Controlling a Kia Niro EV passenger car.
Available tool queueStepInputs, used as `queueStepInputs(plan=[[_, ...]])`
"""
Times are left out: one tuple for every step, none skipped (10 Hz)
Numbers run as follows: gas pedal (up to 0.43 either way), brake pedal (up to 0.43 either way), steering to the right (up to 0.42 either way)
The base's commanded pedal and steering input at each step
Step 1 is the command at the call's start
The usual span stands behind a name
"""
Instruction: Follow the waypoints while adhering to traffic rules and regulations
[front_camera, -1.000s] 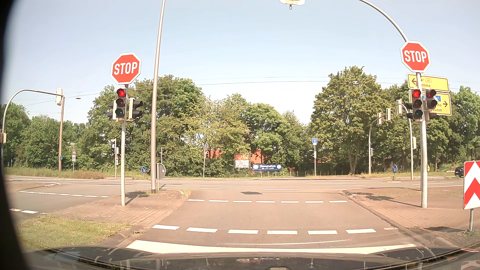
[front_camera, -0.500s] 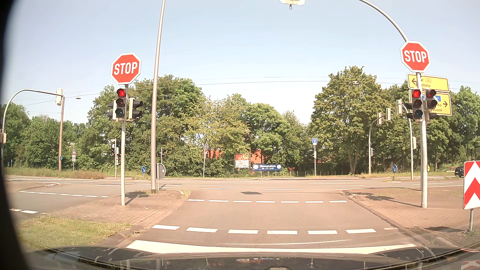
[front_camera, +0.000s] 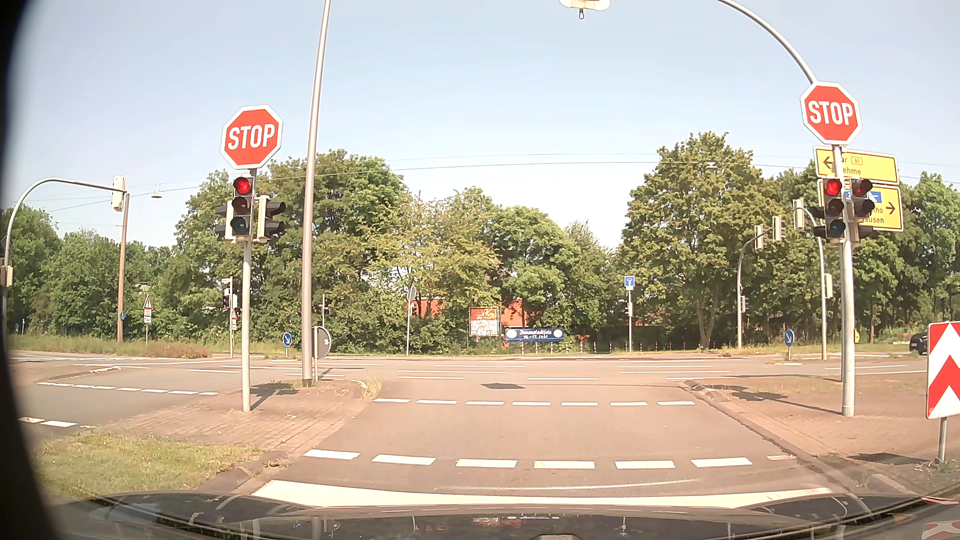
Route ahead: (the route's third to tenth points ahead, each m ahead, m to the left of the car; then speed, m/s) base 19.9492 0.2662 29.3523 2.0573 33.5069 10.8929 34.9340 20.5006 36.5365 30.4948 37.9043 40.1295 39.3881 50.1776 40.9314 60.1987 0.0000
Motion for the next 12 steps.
queueStepInputs(plan=[[0.0,0.262,0.001],[0.0,0.256,0.001],[0.0,0.256,0.001],[0.0,0.256,0.001],[0.0,0.262,0.001],[0.0,0.256,0.001],[0.0,0.262,0.001],[0.0,0.262,0.001],[0.0,0.262,0.001],[0.0,0.262,0.001],[0.0,0.256,0.001],[0.0,0.256,0.001]])
